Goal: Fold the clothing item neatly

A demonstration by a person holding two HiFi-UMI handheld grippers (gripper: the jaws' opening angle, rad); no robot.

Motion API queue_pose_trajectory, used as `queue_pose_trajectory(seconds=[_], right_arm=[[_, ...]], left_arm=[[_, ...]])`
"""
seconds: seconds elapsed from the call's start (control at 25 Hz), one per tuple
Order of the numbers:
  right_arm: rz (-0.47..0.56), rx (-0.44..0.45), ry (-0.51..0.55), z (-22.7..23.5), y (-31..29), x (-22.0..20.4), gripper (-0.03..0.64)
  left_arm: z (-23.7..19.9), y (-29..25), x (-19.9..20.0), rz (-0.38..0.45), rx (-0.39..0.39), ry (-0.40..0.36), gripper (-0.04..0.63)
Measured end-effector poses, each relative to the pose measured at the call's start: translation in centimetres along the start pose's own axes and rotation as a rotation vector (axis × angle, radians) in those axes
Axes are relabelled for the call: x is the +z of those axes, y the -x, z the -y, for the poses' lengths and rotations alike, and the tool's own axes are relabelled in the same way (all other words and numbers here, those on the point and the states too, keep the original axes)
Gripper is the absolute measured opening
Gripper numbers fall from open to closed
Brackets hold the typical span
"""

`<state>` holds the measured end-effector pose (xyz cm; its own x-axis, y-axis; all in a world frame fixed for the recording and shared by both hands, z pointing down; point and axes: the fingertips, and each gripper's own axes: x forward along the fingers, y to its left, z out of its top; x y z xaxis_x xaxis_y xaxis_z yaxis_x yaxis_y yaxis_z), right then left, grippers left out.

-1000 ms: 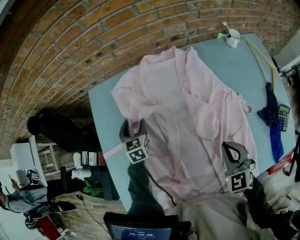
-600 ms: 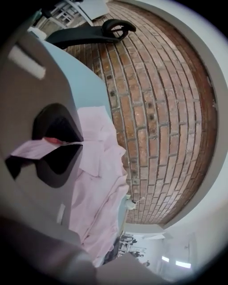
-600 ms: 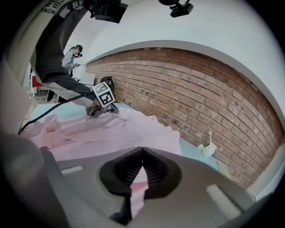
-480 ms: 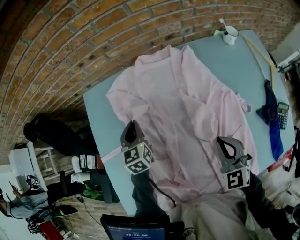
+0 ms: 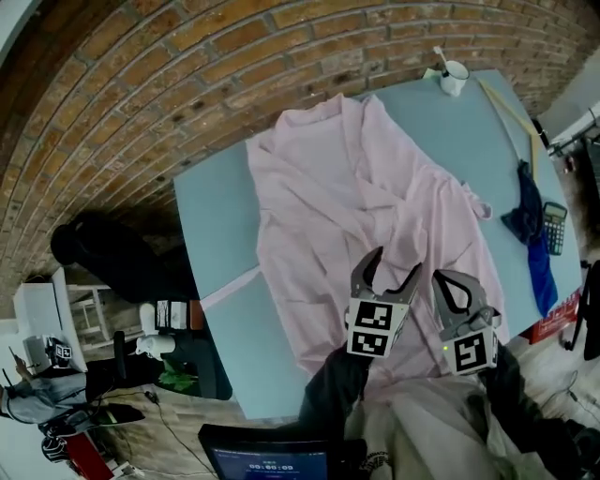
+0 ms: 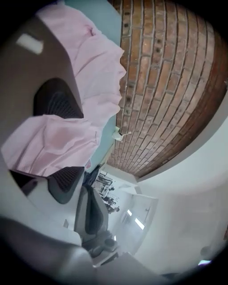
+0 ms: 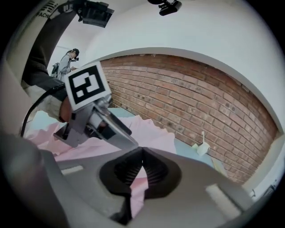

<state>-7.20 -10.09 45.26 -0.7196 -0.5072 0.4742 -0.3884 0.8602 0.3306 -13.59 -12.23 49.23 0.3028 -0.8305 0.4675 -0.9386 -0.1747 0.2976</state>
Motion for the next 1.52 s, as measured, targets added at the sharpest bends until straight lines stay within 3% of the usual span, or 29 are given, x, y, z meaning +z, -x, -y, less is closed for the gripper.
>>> queue_pose_trajectory(seconds=[0.08, 0.16, 0.24, 0.4, 0.56, 0.72, 0.84, 0.96, 1.08, 1.16, 1.24, 1.28, 1.4, 1.52], right_arm=[[-0.001, -0.024, -0.046, 0.5, 1.4, -0.6, 0.000], [0.000, -0.040, -0.086, 0.9, 3.0, -1.4, 0.000], [0.006, -0.049, -0.139, 0.8, 5.1, -2.6, 0.000], [-0.020, -0.043, -0.269, 0.0, 9.2, -6.4, 0.000], [-0.028, -0.050, -0.283, 0.3, 13.4, -11.0, 0.000], [-0.066, -0.084, -0.331, 1.6, 19.1, -17.8, 0.000], [-0.117, -0.063, -0.419, 1.6, 22.1, -22.7, 0.000], [-0.148, -0.023, -0.483, 0.8, 23.8, -26.3, 0.000], [-0.187, 0.000, -0.447, -0.2, 24.6, -29.0, 0.000], [-0.214, -0.031, -0.426, -0.3, 24.7, -30.9, 0.000], [-0.208, -0.053, -0.471, -0.3, 24.8, -32.7, 0.015], [-0.196, -0.040, -0.507, -0.5, 24.7, -33.3, 0.094], [-0.180, 0.062, -0.542, -1.9, 24.2, -34.9, 0.202], [-0.163, 0.149, -0.549, -2.8, 22.9, -35.9, 0.241]], left_arm=[[0.2, 2.8, -1.1, 0.019, 0.056, -0.010, 0.315], [-1.2, 6.3, -2.3, 0.057, 0.161, 0.004, 0.106], [-1.8, 9.6, -4.0, 0.081, 0.215, 0.030, 0.008], [-0.6, 13.8, -6.8, 0.095, 0.228, 0.051, 0.008], [1.9, 17.2, -11.2, 0.062, 0.278, 0.107, 0.008], [4.6, 21.5, -17.0, 0.051, 0.406, 0.204, 0.008], [6.2, 23.9, -20.4, 0.073, 0.497, 0.287, 0.008], [8.0, 25.6, -23.0, 0.080, 0.584, 0.305, 0.008], [9.6, 26.2, -24.9, 0.095, 0.651, 0.329, 0.008], [10.3, 26.3, -26.4, 0.093, 0.684, 0.349, 0.030], [10.8, 26.7, -28.4, 0.086, 0.704, 0.386, 0.116], [11.0, 27.0, -29.5, 0.083, 0.708, 0.404, 0.171], [10.8, 27.7, -32.7, 0.067, 0.705, 0.427, 0.288], [8.7, 29.2, -36.3, 0.036, 0.714, 0.447, 0.442]])
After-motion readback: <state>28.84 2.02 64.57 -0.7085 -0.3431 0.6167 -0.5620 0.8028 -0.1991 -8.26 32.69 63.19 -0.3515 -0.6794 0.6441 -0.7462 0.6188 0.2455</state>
